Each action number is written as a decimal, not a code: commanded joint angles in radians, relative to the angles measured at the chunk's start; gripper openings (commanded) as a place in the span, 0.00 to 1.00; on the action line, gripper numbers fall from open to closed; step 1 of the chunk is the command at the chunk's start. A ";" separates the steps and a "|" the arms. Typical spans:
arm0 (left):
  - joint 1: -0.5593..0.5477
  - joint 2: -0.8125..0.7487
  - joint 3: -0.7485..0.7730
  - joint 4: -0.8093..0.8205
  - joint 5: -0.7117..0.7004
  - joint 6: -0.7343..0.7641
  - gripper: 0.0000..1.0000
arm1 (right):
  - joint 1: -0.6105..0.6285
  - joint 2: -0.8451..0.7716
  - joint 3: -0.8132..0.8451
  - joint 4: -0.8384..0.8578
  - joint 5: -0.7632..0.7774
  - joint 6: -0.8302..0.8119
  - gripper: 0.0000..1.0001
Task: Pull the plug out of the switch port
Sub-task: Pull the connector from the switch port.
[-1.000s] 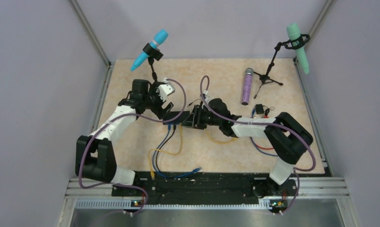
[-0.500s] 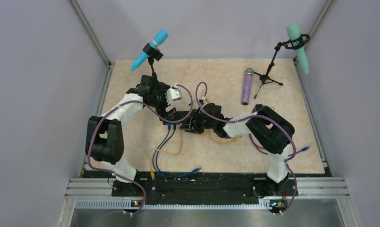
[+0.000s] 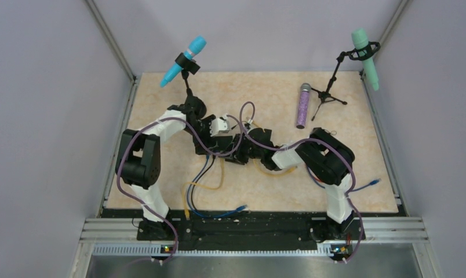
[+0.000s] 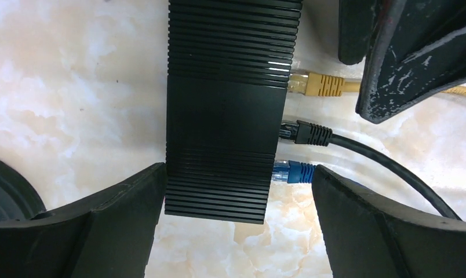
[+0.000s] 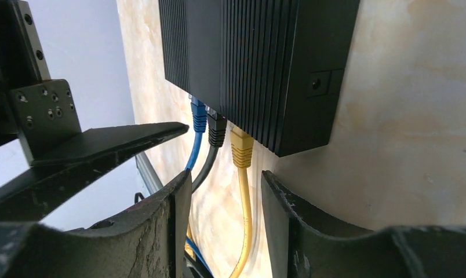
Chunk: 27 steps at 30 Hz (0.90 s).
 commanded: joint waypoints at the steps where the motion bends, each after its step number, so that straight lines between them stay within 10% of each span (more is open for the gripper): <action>1: -0.029 0.027 0.023 -0.009 -0.072 0.009 0.99 | 0.001 0.021 0.037 0.062 -0.008 0.011 0.47; 16: -0.047 0.031 -0.029 0.002 -0.072 -0.107 0.66 | -0.014 0.059 0.013 0.133 0.034 0.083 0.47; 27: -0.063 -0.007 -0.111 0.033 -0.008 -0.228 0.60 | -0.015 0.106 -0.057 0.327 0.077 0.193 0.39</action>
